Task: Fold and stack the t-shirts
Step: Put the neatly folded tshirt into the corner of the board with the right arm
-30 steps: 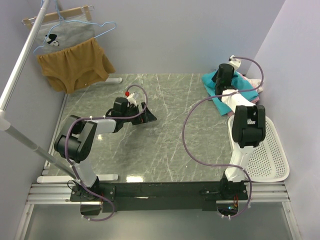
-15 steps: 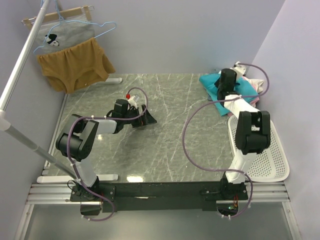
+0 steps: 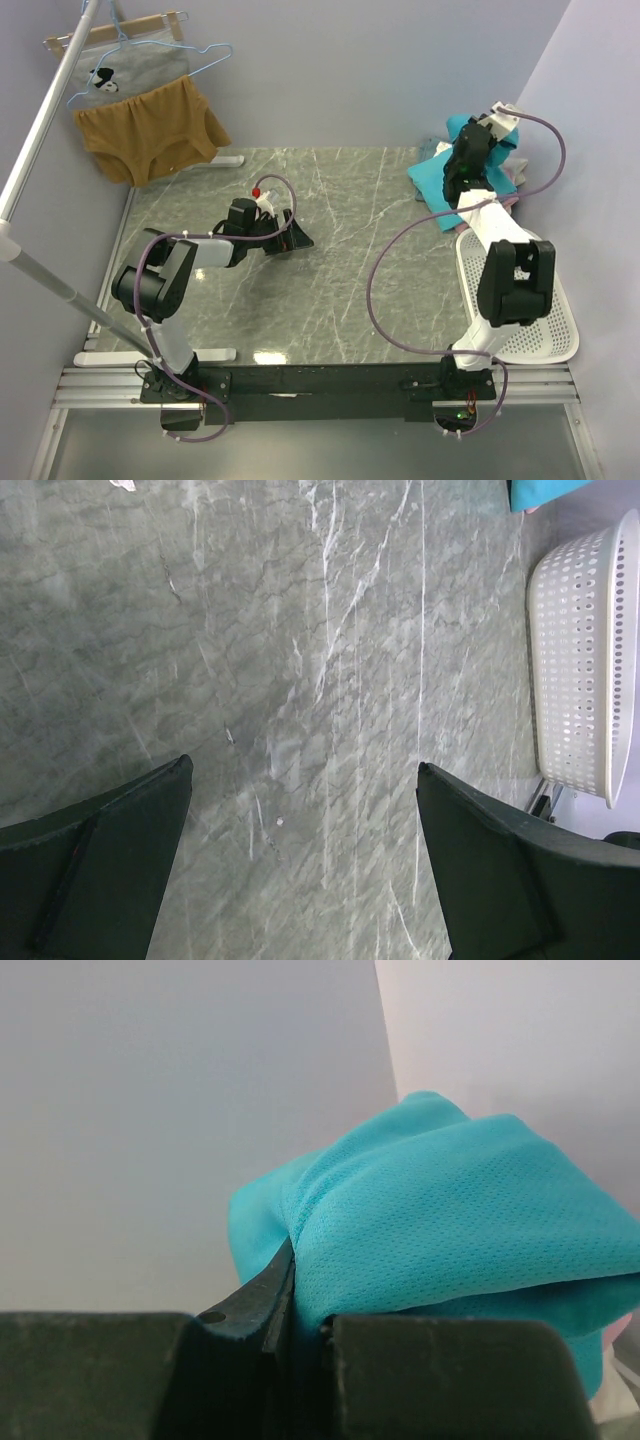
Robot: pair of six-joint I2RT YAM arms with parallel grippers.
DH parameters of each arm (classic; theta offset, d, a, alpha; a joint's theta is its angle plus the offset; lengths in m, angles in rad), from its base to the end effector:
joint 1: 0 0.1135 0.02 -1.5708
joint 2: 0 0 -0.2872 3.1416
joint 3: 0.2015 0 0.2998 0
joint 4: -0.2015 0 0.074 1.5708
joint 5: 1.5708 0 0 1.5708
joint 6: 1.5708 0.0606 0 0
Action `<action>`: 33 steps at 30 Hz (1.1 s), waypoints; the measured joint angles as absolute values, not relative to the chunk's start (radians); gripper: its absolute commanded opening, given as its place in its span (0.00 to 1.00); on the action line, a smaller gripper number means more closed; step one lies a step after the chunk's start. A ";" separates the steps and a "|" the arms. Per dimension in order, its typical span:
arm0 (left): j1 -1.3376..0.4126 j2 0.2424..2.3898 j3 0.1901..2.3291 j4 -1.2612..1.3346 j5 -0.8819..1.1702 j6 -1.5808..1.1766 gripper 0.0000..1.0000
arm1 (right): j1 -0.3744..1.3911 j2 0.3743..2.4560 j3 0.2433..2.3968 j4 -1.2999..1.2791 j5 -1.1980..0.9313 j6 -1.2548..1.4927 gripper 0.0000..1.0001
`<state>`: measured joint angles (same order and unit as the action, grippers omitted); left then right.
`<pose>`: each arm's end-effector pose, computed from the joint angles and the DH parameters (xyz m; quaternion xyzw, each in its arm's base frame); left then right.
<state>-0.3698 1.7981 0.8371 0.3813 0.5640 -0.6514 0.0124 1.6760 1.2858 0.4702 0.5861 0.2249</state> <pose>0.3677 -0.1773 0.1183 0.0124 0.8552 -0.4368 0.2788 0.4691 -0.0277 0.3528 0.2799 0.6232 -0.1113 0.7217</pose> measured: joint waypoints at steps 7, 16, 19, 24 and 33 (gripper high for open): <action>-0.370 1.808 0.837 0.384 0.575 -0.651 0.99 | 0.012 1.879 1.393 0.302 0.560 0.231 0.30; -0.370 1.821 0.837 0.388 0.591 -0.651 1.00 | -0.009 1.951 1.409 0.035 0.374 0.402 1.00; -0.370 1.828 0.837 0.402 0.605 -0.652 1.00 | -0.018 1.819 1.260 0.044 0.339 0.461 1.00; -0.370 1.830 0.828 0.422 0.620 -0.661 0.99 | -0.015 1.480 1.015 0.075 0.324 0.537 1.00; -0.375 1.830 0.817 0.449 0.636 -0.675 0.99 | -0.010 1.357 1.024 0.256 0.332 0.548 1.00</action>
<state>-0.3752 1.8301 0.8173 0.4492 0.6357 -0.6750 -0.0097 1.3567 1.0245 0.2558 0.3325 0.5476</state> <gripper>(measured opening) 0.995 0.994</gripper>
